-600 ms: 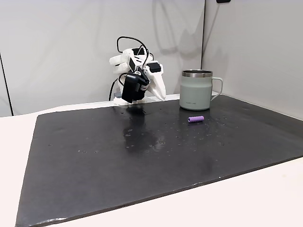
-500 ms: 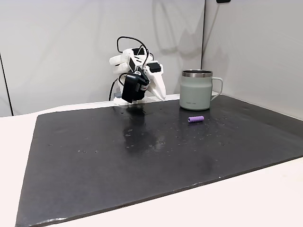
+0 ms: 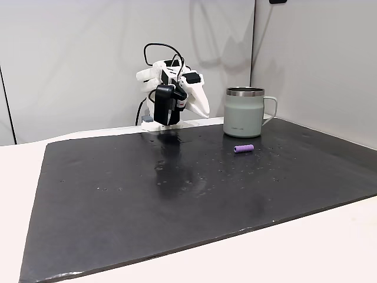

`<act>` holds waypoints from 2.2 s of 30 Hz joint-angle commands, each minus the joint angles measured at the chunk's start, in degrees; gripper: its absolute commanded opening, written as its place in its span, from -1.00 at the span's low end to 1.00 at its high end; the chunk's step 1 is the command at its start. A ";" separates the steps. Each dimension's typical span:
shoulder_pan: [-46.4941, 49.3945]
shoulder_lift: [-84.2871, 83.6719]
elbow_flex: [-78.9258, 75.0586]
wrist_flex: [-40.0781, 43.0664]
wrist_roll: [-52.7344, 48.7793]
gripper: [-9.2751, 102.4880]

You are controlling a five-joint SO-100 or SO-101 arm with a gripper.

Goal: Grasp a pengrip and put it in the cup.

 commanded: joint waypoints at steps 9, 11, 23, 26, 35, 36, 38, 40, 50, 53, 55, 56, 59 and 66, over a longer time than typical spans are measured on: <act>-0.44 -0.79 -9.40 2.02 -0.44 -0.83; -0.97 -5.19 -13.27 2.55 0.09 -0.83; -2.55 -37.27 -44.30 13.45 9.05 -0.83; -3.60 -43.42 -50.27 16.44 10.20 -0.83; -6.59 -66.18 -68.55 28.48 19.51 -0.59; -6.59 -68.55 -70.58 29.88 20.57 -0.53; -6.42 -72.33 -73.92 31.90 22.41 -0.43; -6.15 -75.67 -76.90 33.49 23.73 -0.37; -6.77 -96.77 -95.27 41.75 29.53 -0.34; -7.73 -101.69 -98.53 41.75 29.97 -0.34; -8.44 -104.68 -100.63 41.66 30.23 -0.35; -8.88 -106.08 -101.60 41.66 30.41 -0.35; -9.67 -110.39 -104.68 41.66 30.67 -0.35; -12.39 -117.33 -108.19 41.66 30.15 -0.35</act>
